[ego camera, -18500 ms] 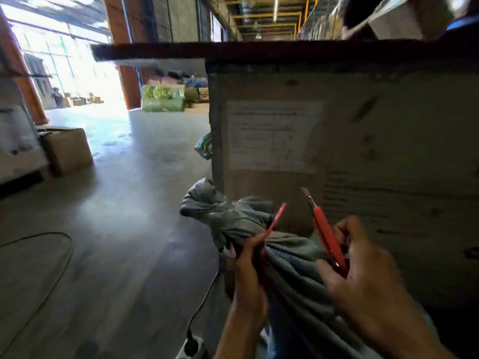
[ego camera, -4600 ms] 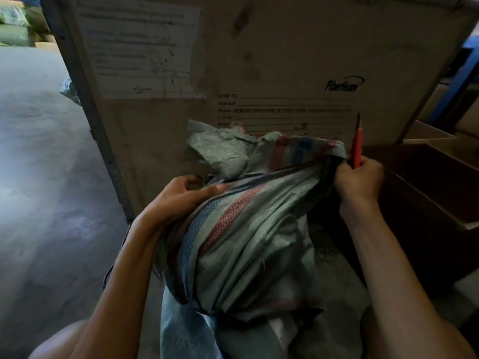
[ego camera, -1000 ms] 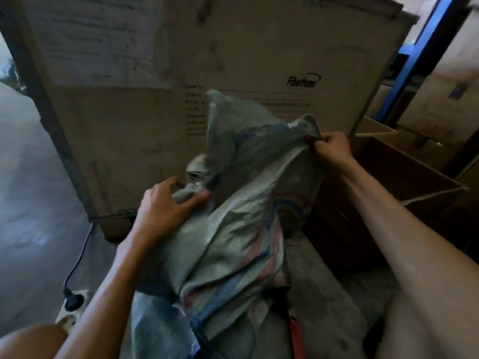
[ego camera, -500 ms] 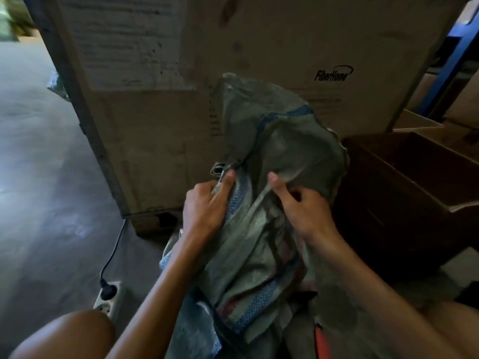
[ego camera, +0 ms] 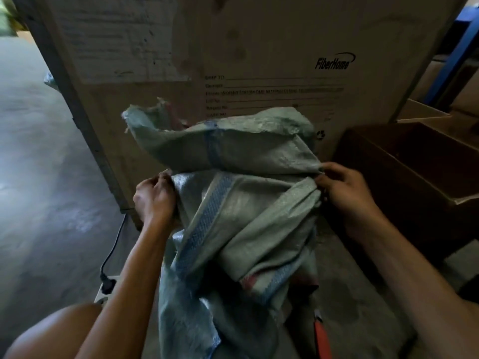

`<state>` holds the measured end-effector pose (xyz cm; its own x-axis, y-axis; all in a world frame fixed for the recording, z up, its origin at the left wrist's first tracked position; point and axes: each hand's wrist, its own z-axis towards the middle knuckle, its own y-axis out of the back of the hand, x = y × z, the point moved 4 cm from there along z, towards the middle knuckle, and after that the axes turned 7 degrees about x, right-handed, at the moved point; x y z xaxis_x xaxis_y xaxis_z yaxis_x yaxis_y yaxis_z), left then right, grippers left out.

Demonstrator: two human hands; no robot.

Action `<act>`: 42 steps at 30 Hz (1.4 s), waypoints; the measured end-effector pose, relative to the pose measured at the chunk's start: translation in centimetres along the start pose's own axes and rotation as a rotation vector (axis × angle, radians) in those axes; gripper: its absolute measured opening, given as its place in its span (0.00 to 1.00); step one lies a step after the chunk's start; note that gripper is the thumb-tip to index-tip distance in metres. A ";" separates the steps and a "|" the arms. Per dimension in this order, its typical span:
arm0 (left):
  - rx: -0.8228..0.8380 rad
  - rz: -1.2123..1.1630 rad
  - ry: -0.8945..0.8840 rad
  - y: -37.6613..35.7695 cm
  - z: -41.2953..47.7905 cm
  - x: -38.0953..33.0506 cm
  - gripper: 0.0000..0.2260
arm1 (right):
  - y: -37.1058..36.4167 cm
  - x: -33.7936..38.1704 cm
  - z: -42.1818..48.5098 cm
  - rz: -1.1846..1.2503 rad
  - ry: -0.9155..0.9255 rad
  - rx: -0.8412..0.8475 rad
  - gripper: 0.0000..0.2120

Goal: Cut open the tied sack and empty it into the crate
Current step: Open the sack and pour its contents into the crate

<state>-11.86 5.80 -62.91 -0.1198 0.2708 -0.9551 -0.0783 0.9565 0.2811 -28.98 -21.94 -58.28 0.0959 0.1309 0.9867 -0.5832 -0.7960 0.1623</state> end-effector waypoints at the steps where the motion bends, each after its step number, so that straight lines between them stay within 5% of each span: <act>1: 0.054 -0.099 0.080 -0.1 0.9 1.0 0.20 | 0.2 -0.1 -0.1 0.017 -0.045 0.016 0.10; 6: 0.441 -0.702 0.365 -2.8 -0.9 2.0 0.17 | -2.1 -1.6 -2.4 0.190 -0.223 0.134 0.15; 9: 0.698 -1.101 0.385 -3.1 -1.3 1.2 0.11 | -1.4 -3.5 -2.4 0.521 -0.360 -0.048 0.22; 11: 0.852 -1.268 0.344 -2.6 -1.6 -0.1 0.10 | -2.2 -5.2 -2.8 0.613 -0.540 0.033 0.24; 14: 0.972 -0.871 0.128 -3.2 -1.6 -0.9 0.20 | -3.2 -7.9 -3.0 0.497 -0.723 0.191 0.19; 17: 0.709 -0.030 -0.033 -3.8 -1.1 0.3 0.44 | -2.7 -7.1 -1.2 0.459 -0.644 0.194 0.14; 20: 0.425 0.281 0.115 -3.7 -1.7 1.7 0.52 | -2.4 -3.9 0.8 0.751 -0.370 0.245 0.14; 23: 0.371 0.192 0.230 -4.9 -2.0 3.0 0.41 | -3.4 -3.8 1.2 0.560 -0.239 0.333 0.16; 27: 0.662 -0.164 0.307 -8.9 -1.8 1.6 0.23 | -7.3 -5.9 0.2 0.314 -0.320 0.493 0.19; 30: 0.743 0.066 0.166 -9.7 -2.6 -1.3 0.11 | -7.4 -5.5 2.2 0.216 -0.263 0.241 0.18; 34: 0.663 -0.052 0.051 -7.5 -5.2 -6.4 0.08 | -5.6 -0.9 2.2 0.190 -0.211 0.013 0.13; 38: 0.660 -0.161 0.055 -6.2 -8.1 -15.4 0.11 | -3.4 9.5 0.5 0.038 -0.134 -0.151 0.13; 42: 0.561 -0.291 0.076 -2.1 -11.1 -27.9 0.13 | -2.1 23.8 -1.9 0.164 -0.182 -0.285 0.14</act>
<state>-19.38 -4.95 -35.76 -0.2436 0.0025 -0.9699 0.4097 0.9067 -0.1006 -26.97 -16.01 -35.18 0.1094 -0.1126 0.9876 -0.8016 -0.5975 0.0207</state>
